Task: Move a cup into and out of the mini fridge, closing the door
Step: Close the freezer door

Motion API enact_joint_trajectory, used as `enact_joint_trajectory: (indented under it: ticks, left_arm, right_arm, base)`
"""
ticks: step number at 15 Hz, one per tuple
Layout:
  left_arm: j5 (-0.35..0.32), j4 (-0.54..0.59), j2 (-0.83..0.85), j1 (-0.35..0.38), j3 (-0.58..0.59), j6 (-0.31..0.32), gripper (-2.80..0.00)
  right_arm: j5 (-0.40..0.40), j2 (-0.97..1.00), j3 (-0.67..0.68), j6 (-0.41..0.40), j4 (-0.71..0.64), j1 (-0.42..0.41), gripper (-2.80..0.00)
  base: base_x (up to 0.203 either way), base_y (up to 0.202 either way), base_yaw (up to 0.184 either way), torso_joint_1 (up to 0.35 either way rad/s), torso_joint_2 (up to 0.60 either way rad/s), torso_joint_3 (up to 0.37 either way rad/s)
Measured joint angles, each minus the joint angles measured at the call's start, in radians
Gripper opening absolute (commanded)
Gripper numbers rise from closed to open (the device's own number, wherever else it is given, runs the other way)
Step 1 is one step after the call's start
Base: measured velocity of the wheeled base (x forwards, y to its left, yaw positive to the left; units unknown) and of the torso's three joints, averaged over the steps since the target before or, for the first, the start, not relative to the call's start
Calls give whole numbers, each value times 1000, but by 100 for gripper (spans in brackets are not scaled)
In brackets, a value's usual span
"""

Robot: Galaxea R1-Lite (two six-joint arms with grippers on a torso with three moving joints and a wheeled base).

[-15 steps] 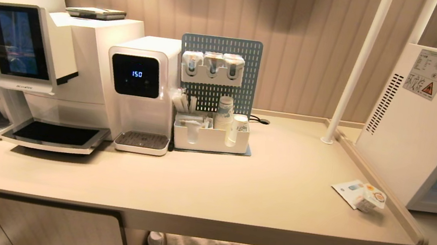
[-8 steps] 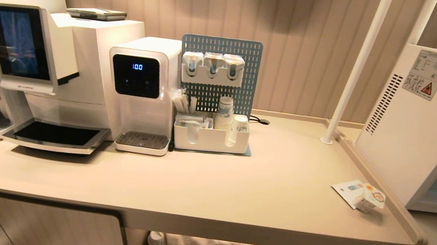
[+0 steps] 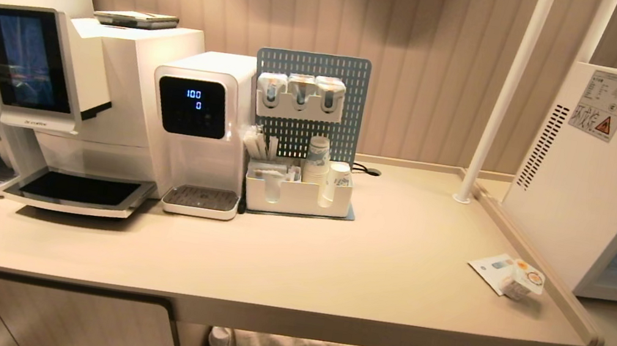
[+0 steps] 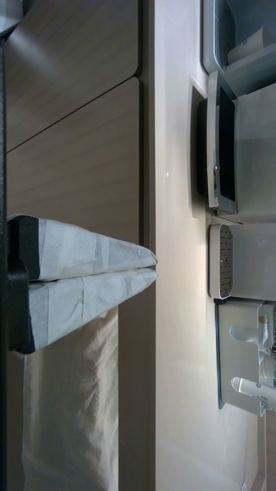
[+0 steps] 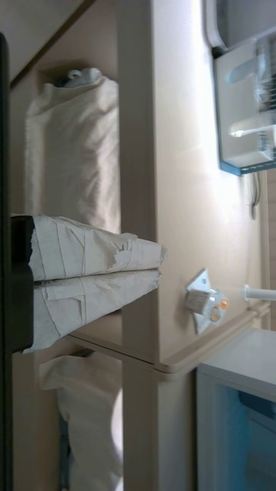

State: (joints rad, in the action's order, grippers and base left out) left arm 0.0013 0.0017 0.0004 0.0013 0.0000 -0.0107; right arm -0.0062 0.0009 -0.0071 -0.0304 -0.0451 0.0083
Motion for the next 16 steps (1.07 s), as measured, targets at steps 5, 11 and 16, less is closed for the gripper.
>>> enact_joint_trajectory:
  ticks: [5, 11, 16]
  left_arm:
    - [0, 0, 0, 0, 0, 0, -280]
    - [0, -1, 0, -1, 0, 2, -280]
    - [-1, 0, 0, 0, 0, 3, -280]
  right_arm:
    - [7, -1, 7, -11, 43, 0, -280]
    - [6, -1, 7, -7, 44, 0, -280]
    - [6, 0, 7, -7, 43, -1, -280]
  base:
    - [-120, 0, 0, -1, 3, 3]
    - [-124, 0, 0, 0, 0, 0]
    - [-2, -118, 1, 5, 4, 1]
